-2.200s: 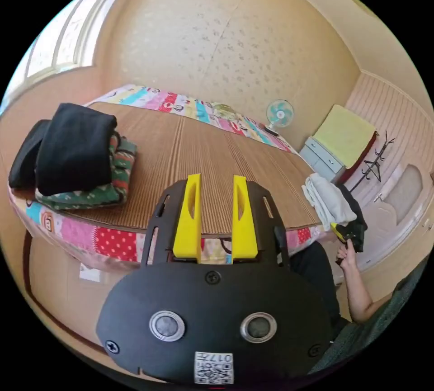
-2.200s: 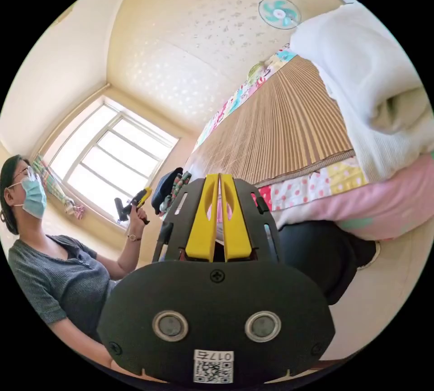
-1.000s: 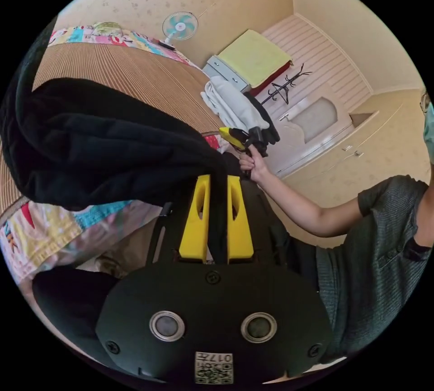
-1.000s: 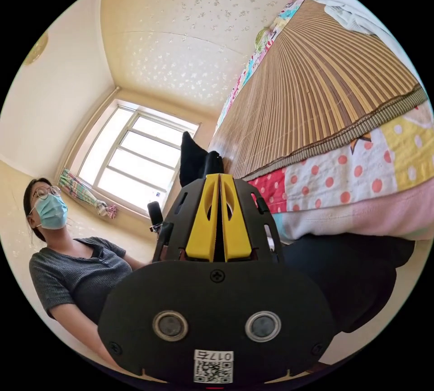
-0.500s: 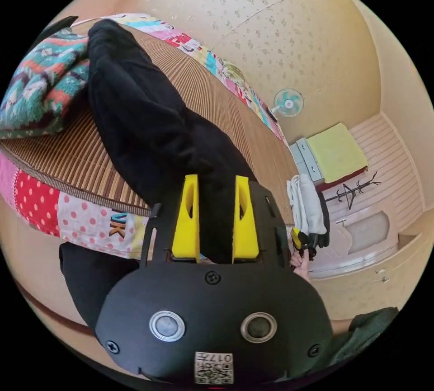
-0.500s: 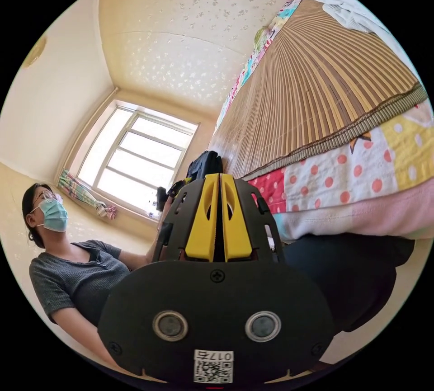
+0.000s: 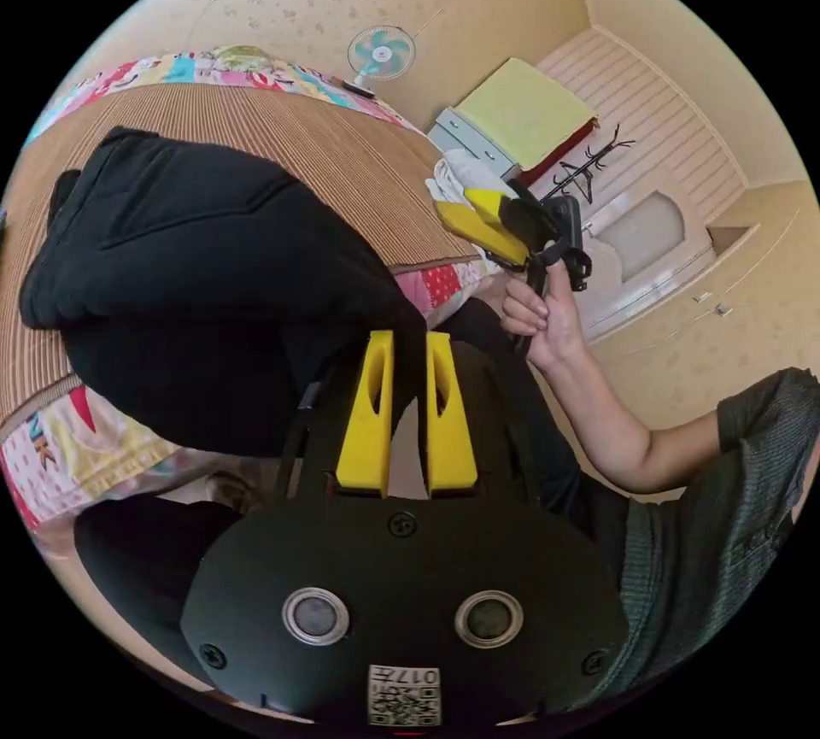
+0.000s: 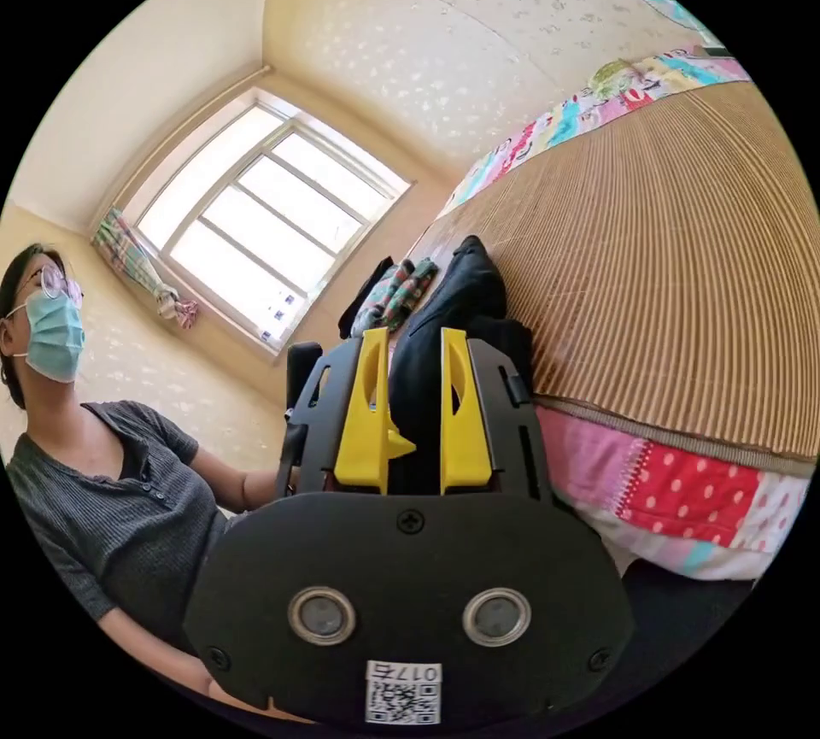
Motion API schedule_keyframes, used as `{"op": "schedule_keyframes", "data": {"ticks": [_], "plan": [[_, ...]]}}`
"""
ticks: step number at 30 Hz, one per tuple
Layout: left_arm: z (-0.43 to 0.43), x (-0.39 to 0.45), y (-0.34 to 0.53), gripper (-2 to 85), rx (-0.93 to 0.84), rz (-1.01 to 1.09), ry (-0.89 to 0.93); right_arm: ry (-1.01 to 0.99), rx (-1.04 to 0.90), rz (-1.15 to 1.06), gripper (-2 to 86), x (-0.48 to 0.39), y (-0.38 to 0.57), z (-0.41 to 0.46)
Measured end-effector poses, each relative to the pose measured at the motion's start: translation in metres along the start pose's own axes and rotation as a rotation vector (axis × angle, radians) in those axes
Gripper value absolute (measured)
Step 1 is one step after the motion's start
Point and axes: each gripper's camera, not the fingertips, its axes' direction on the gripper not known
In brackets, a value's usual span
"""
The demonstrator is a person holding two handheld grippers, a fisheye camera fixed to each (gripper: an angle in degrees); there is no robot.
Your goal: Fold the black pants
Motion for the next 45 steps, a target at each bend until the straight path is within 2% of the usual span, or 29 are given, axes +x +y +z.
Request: {"op": "schedule_keyframes", "data": {"ticks": [3,5,6,9,11,13,15,17,21,23,25,30,32,34,37,40,45], "plan": [[-0.022,-0.035,0.033,8.7,0.087,-0.150,0.086,0.139,-0.275,-0.204,11.2,-0.056,-0.022,0.092],[-0.035,-0.051,0.050,8.7,0.130,-0.231,0.078,0.306,-0.460,-0.311,13.0,-0.090,-0.020,0.172],[-0.044,-0.059,0.058,8.7,0.152,-0.265,0.064,0.339,-0.494,-0.337,13.5,-0.098,-0.018,0.191],[-0.064,-0.068,0.068,8.7,0.210,-0.315,0.018,0.610,-0.588,-0.426,14.3,-0.126,-0.002,0.279],[-0.073,-0.070,0.069,8.7,0.241,-0.331,0.001,0.926,-0.653,-0.503,11.1,-0.134,0.016,0.339],[-0.083,-0.067,0.064,8.7,0.275,-0.325,-0.014,1.013,-0.648,-0.566,8.8,-0.143,0.030,0.361],[-0.092,-0.063,0.059,8.7,0.300,-0.313,-0.053,1.004,-0.587,-0.565,7.0,-0.157,0.038,0.360],[-0.101,-0.058,0.052,8.9,0.334,-0.304,-0.116,1.022,-0.415,-0.546,4.9,-0.181,0.039,0.330],[-0.108,-0.066,0.016,15.6,0.369,-0.339,-0.250,1.088,-0.195,-0.515,3.4,-0.216,0.035,0.274],[-0.100,-0.074,-0.009,19.6,0.352,-0.357,-0.272,1.054,-0.095,-0.456,2.9,-0.230,0.036,0.238],[-0.080,-0.077,-0.035,20.6,0.242,-0.484,-0.433,1.029,-0.013,-0.427,2.6,-0.241,0.042,0.211],[-0.046,-0.033,-0.048,19.9,0.164,-0.385,-0.662,0.918,0.227,-0.373,2.4,-0.277,0.066,0.140],[-0.042,-0.026,-0.046,15.5,0.157,-0.359,-0.602,0.866,0.324,-0.362,2.4,-0.291,0.077,0.108],[-0.053,-0.019,-0.036,6.9,0.210,-0.344,-0.528,0.848,0.383,-0.385,2.4,-0.304,0.087,0.089],[-0.081,-0.003,-0.019,3.8,0.347,-0.260,-0.277,0.855,0.481,-0.412,2.5,-0.324,0.103,0.060],[-0.117,0.037,-0.003,3.4,0.483,-0.142,-0.161,0.879,0.583,-0.421,2.6,-0.342,0.118,0.022],[-0.178,0.123,-0.007,3.0,0.723,0.117,-0.222,0.851,0.760,-0.381,3.1,-0.352,0.116,-0.049]]}}
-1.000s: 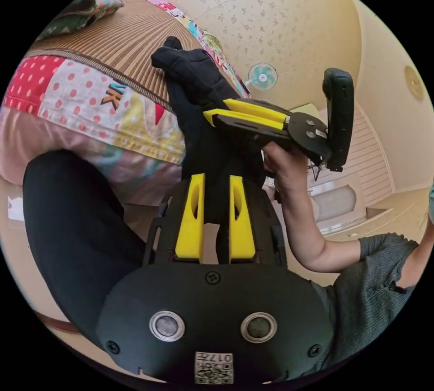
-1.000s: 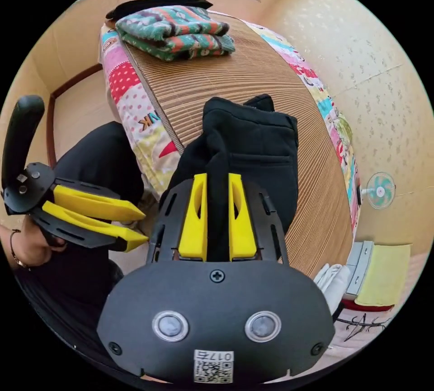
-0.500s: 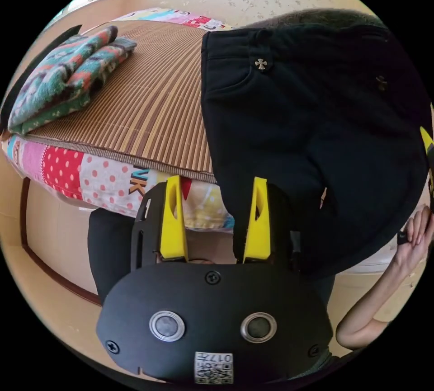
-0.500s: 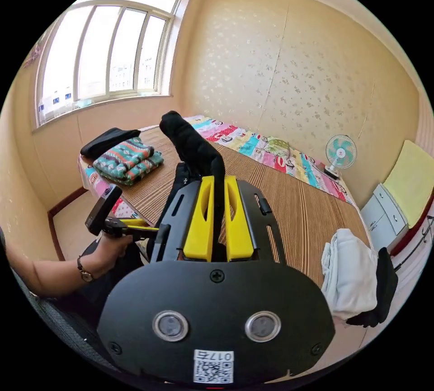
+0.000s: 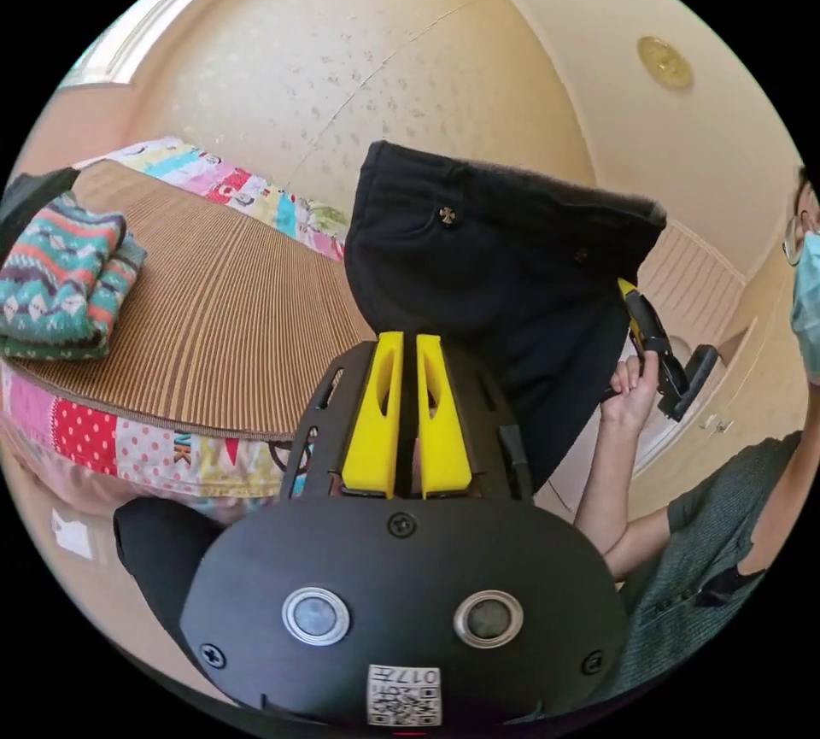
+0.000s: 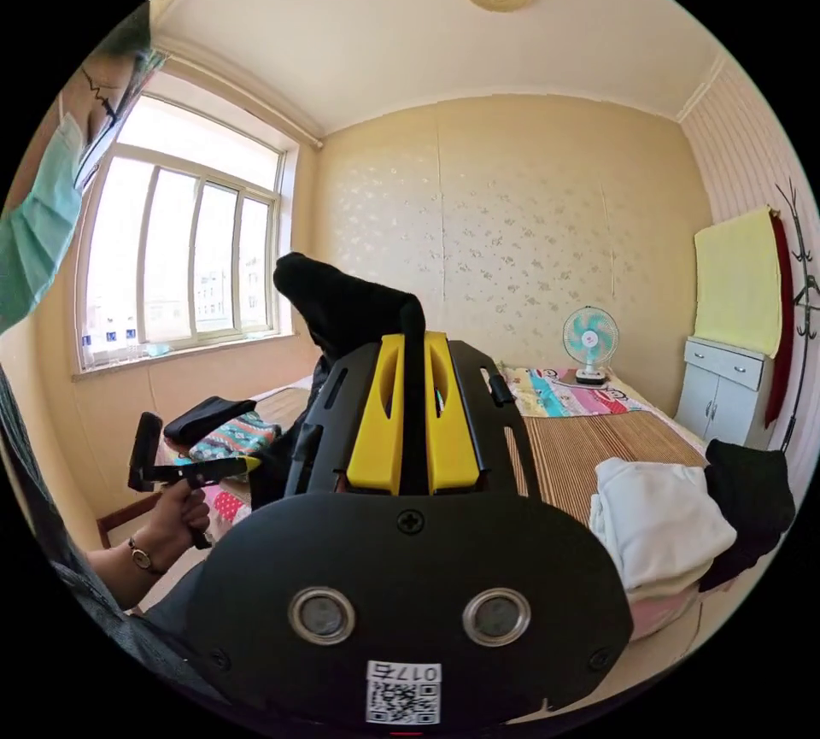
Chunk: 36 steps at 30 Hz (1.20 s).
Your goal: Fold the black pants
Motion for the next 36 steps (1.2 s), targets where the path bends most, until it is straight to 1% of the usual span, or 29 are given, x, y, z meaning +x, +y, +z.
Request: {"op": "schedule_keyframes", "data": {"ticks": [2,3,4,5,6,7,8,10,11,12,13,14,15,16,17,18,19,22,24,26,28,29,30,31,32,33,34,35,36], "plan": [[0.002,0.010,-0.045,3.0,0.050,0.060,-0.011,0.090,-0.012,0.035,3.4,0.032,-0.044,0.038],[0.018,0.009,-0.085,3.1,0.051,0.071,-0.009,0.086,-0.026,0.045,3.5,0.044,-0.061,0.057],[0.045,0.004,-0.133,3.3,0.034,0.055,0.004,0.046,-0.071,0.067,3.8,0.071,-0.102,0.109],[0.063,-0.001,-0.159,3.4,0.018,0.045,0.005,0.001,-0.151,0.120,4.1,0.101,-0.143,0.172],[0.099,-0.010,-0.209,3.8,-0.014,0.051,-0.037,-0.015,-0.201,0.146,4.4,0.115,-0.161,0.206],[0.134,-0.025,-0.250,4.4,-0.047,0.036,-0.110,-0.016,-0.325,0.135,5.1,0.136,-0.189,0.275],[0.149,-0.035,-0.264,4.7,-0.064,0.015,-0.153,0.013,-0.486,0.105,6.0,0.151,-0.198,0.333],[0.184,-0.076,-0.281,7.3,-0.128,-0.092,-0.338,0.073,-0.674,0.135,6.9,0.168,-0.185,0.379],[0.188,-0.083,-0.277,8.3,-0.144,-0.106,-0.350,0.058,-0.687,0.133,6.9,0.171,-0.172,0.383],[0.193,-0.093,-0.262,10.4,-0.178,-0.078,-0.317,0.029,-0.672,0.121,7.0,0.169,-0.163,0.380],[0.197,-0.099,-0.236,11.0,-0.218,-0.016,-0.267,-0.061,-0.670,0.081,7.4,0.164,-0.139,0.372],[0.198,-0.103,-0.220,11.2,-0.247,0.010,-0.253,-0.147,-0.721,0.043,8.0,0.158,-0.104,0.363],[0.201,-0.111,-0.181,11.5,-0.319,0.040,-0.253,-0.176,-0.746,0.021,8.3,0.155,-0.084,0.357],[0.201,-0.120,-0.138,12.1,-0.383,0.044,-0.274,-0.195,-0.779,-0.019,8.8,0.148,-0.039,0.342],[0.199,-0.126,-0.117,12.6,-0.410,0.033,-0.285,-0.194,-0.811,-0.043,9.0,0.141,0.007,0.327],[0.193,-0.137,-0.075,14.0,-0.448,-0.031,-0.288,-0.192,-0.831,-0.041,9.3,0.138,0.028,0.320],[0.185,-0.148,-0.036,15.8,-0.480,-0.116,-0.242,-0.215,-0.855,-0.003,9.9,0.131,0.068,0.307],[0.166,-0.163,0.036,16.6,-0.494,-0.262,-0.143,-0.405,-0.891,0.137,13.2,0.109,0.133,0.286],[0.164,-0.163,0.060,15.2,-0.494,-0.283,-0.092,-0.466,-0.911,0.209,15.1,0.100,0.156,0.291],[0.171,-0.166,0.070,12.5,-0.506,-0.292,-0.013,-0.413,-0.999,0.287,16.5,0.101,0.172,0.318],[0.185,-0.176,0.061,9.7,-0.567,-0.324,0.040,-0.396,-1.065,0.275,15.3,0.110,0.168,0.344],[0.189,-0.177,0.055,9.3,-0.606,-0.322,0.036,-0.498,-1.135,0.290,11.4,0.123,0.160,0.362],[0.196,-0.176,0.042,8.5,-0.689,-0.287,0.043,-0.564,-1.147,0.327,9.5,0.133,0.154,0.368],[0.195,-0.169,0.026,8.1,-0.725,-0.230,0.090,-0.707,-1.074,0.420,6.1,0.159,0.137,0.368],[0.190,-0.164,0.017,7.8,-0.705,-0.203,0.134,-0.819,-0.948,0.474,4.1,0.187,0.117,0.357],[0.173,-0.155,0.000,6.6,-0.649,-0.155,0.213,-0.850,-0.886,0.485,3.7,0.201,0.108,0.349],[0.157,-0.145,-0.012,6.0,-0.609,-0.102,0.240,-0.885,-0.777,0.513,3.2,0.232,0.093,0.327],[0.149,-0.141,-0.016,5.9,-0.591,-0.078,0.235,-0.875,-0.688,0.559,2.7,0.265,0.084,0.301],[0.135,-0.135,-0.020,7.1,-0.566,-0.048,0.196,-0.848,-0.649,0.585,2.7,0.282,0.083,0.286]]}}
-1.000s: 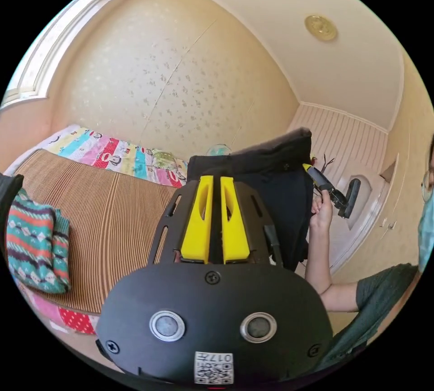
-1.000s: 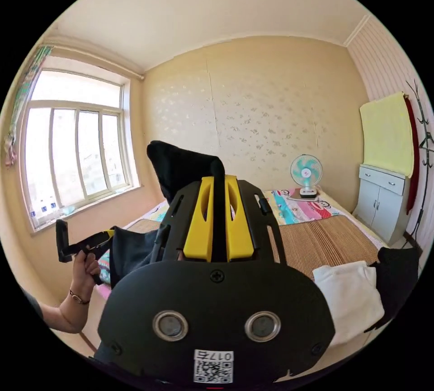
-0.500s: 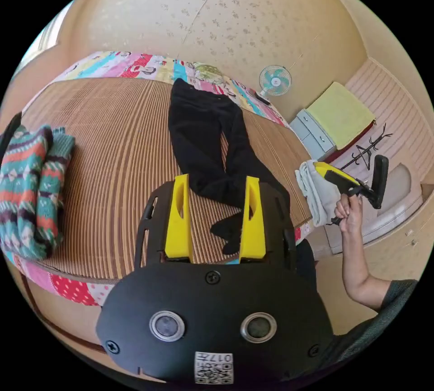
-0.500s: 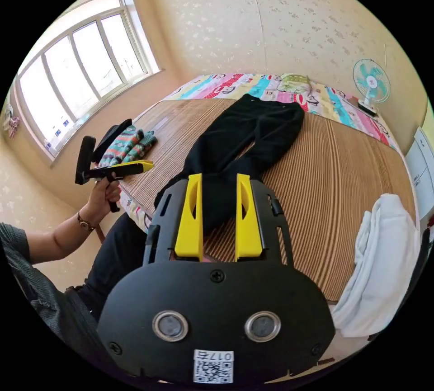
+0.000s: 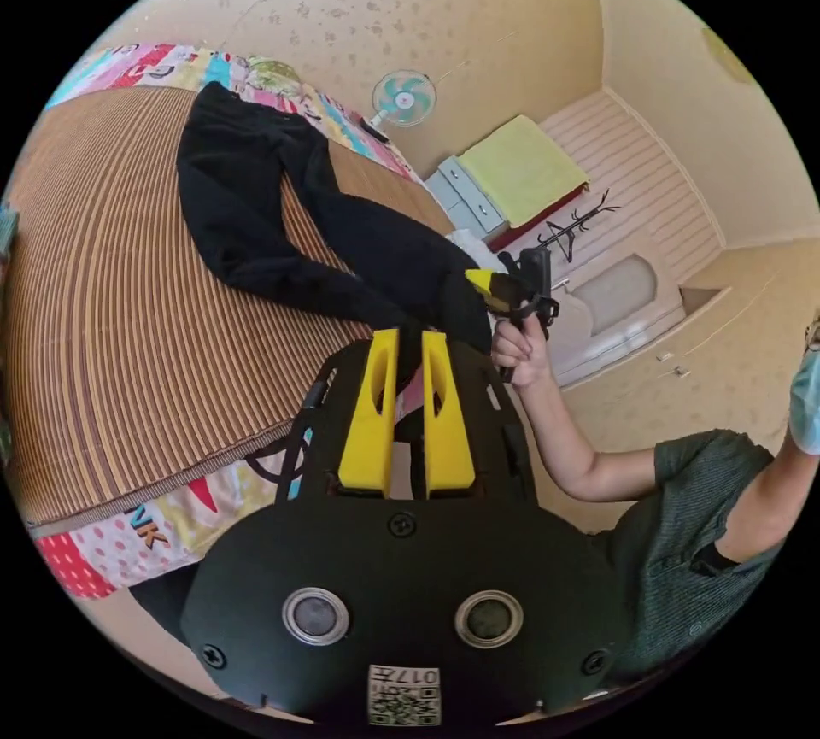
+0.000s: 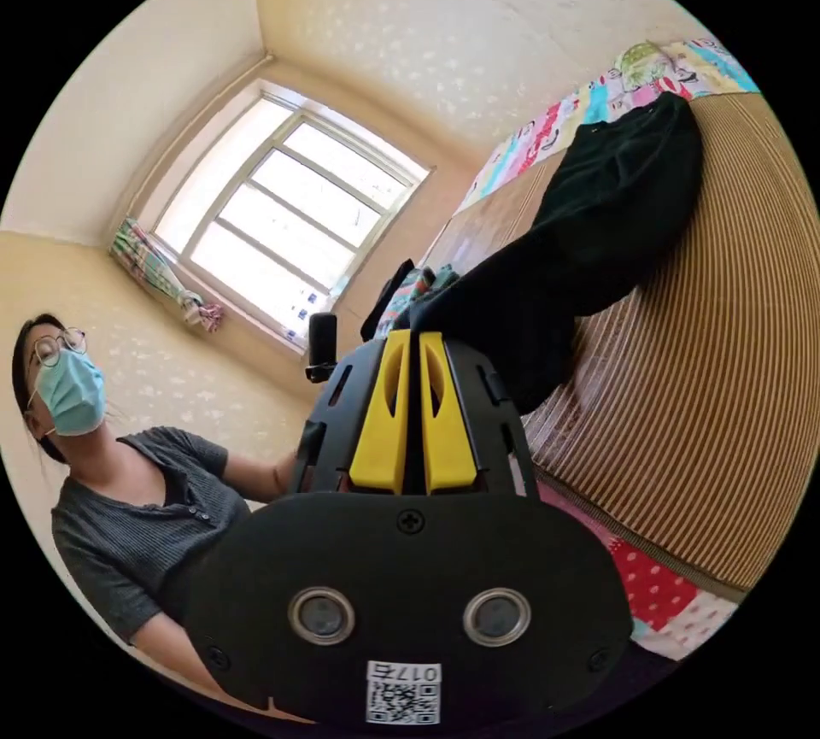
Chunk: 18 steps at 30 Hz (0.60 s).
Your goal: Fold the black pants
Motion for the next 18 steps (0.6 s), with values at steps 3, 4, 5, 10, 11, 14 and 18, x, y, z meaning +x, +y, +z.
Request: {"op": "schedule_keyframes", "data": {"ticks": [3,4,5,10,11,14,18], "plan": [[-0.007,0.004,0.019,14.4,0.007,-0.041,-0.125,0.231,0.178,0.113,2.2,0.006,0.052,-0.088],[0.000,-0.002,0.028,15.8,-0.004,-0.079,-0.156,0.372,0.185,0.199,2.0,0.013,0.074,-0.108],[0.005,-0.006,0.032,16.5,-0.011,-0.104,-0.161,0.501,0.153,0.299,1.8,0.023,0.092,-0.121],[0.038,-0.046,0.073,18.1,-0.080,-0.378,-0.240,0.755,0.097,0.448,1.0,0.025,0.130,-0.147],[0.039,-0.047,0.077,17.6,-0.070,-0.387,-0.234,0.766,0.117,0.407,1.0,0.016,0.128,-0.150],[0.061,-0.053,0.089,13.8,-0.149,-0.403,-0.196,0.760,0.120,0.373,1.4,0.015,0.112,-0.152],[0.080,-0.061,0.086,4.6,-0.289,-0.364,-0.064,0.624,0.101,0.391,2.0,0.033,0.086,-0.145]]}}
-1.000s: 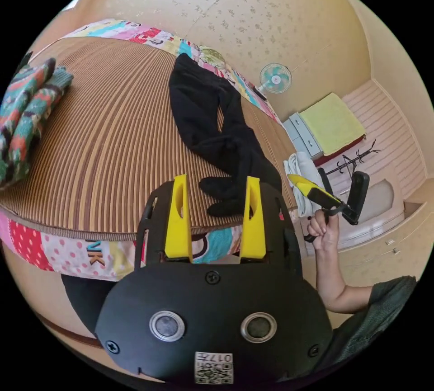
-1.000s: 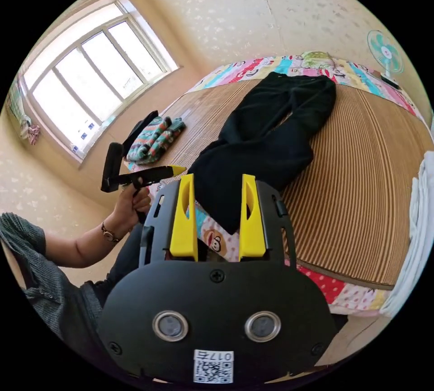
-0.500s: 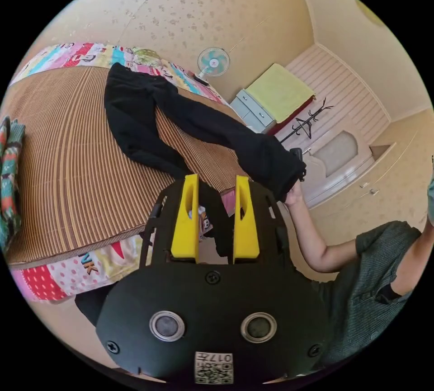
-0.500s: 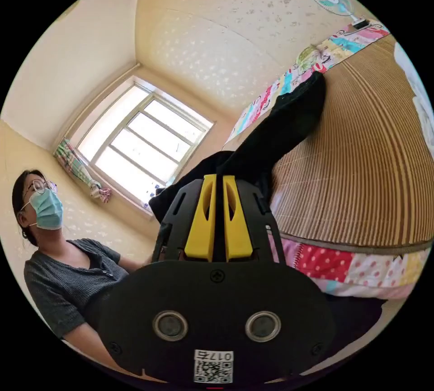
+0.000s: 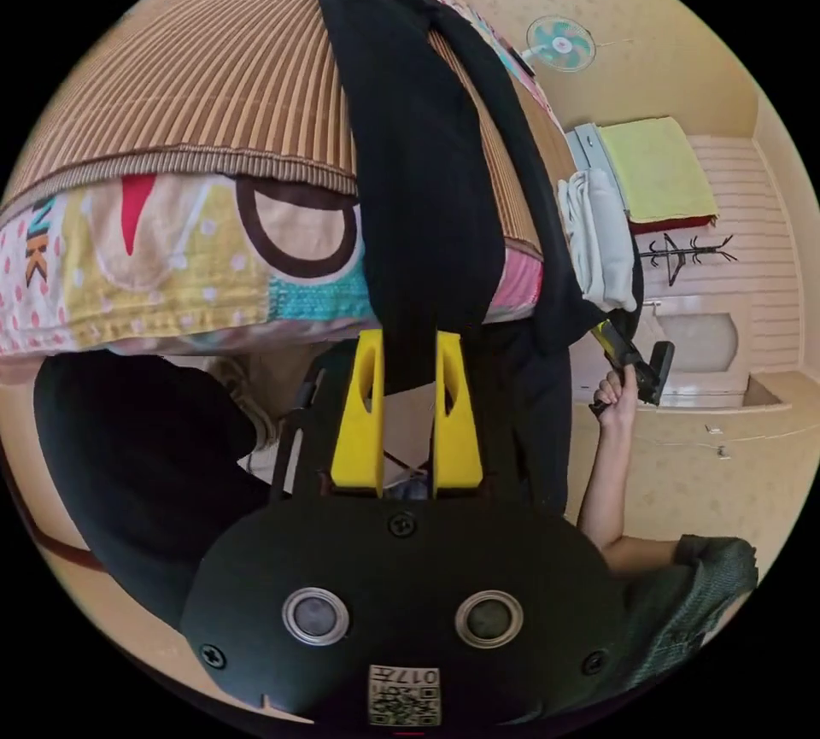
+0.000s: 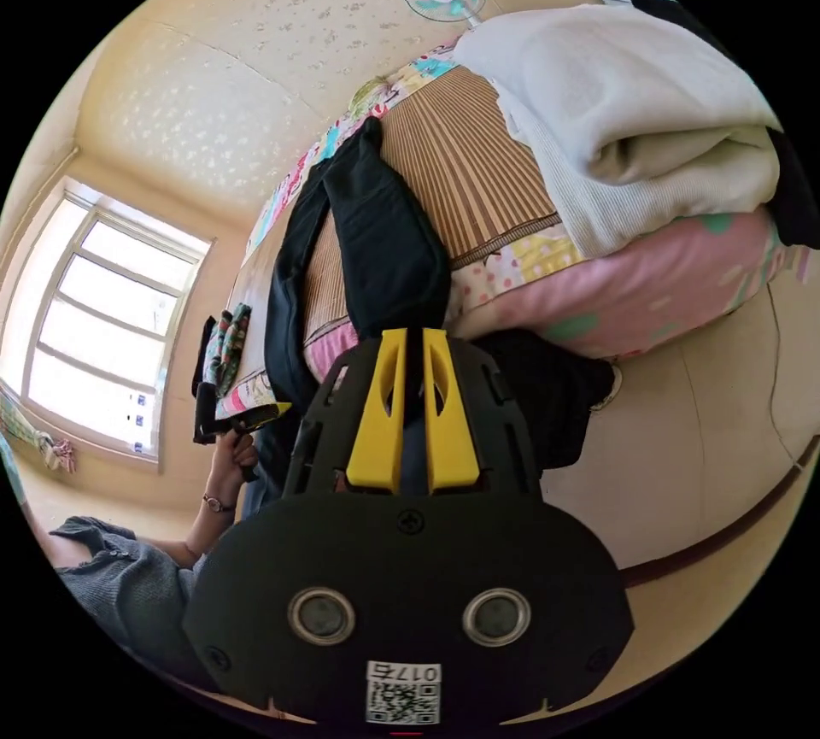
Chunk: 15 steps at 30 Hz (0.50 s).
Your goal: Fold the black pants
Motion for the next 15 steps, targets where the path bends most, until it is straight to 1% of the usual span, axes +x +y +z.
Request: {"op": "schedule_keyframes", "data": {"ticks": [1,2,3,4,5,6,8,10,12,14,15], "plan": [[-0.012,0.002,0.002,3.4,0.012,0.081,0.125,-0.045,-0.001,-0.020,2.2,-0.005,-0.006,0.003],[-0.020,0.004,0.003,3.2,0.020,0.130,0.196,-0.066,0.005,-0.043,2.3,-0.011,-0.011,0.005],[-0.038,0.007,0.009,2.8,0.038,0.225,0.324,-0.067,0.009,-0.056,2.3,-0.014,-0.012,0.006],[-0.057,0.008,0.016,2.7,0.046,0.307,0.410,-0.058,0.016,-0.077,2.5,-0.019,-0.014,0.006],[-0.064,0.008,0.020,2.7,0.041,0.331,0.427,-0.038,0.020,-0.093,3.0,-0.021,-0.015,0.007],[-0.074,0.005,0.027,2.7,0.000,0.349,0.404,-0.025,0.021,-0.097,3.3,-0.021,-0.015,0.007],[-0.076,-0.006,0.036,2.9,-0.097,0.274,0.225,0.033,0.025,-0.081,5.3,-0.015,-0.015,0.007],[-0.070,-0.033,0.050,3.7,-0.173,0.052,-0.135,0.060,0.043,-0.054,8.2,-0.007,-0.014,0.003],[-0.066,-0.047,0.062,3.9,-0.193,-0.035,-0.275,0.076,0.087,-0.027,11.3,0.000,-0.012,-0.005],[-0.069,-0.055,0.076,5.5,-0.123,-0.090,-0.267,0.077,0.178,-0.008,12.5,0.007,-0.008,-0.022],[-0.073,-0.058,0.085,6.2,-0.054,-0.108,-0.198,0.079,0.201,-0.003,12.7,0.009,-0.007,-0.027]]}}
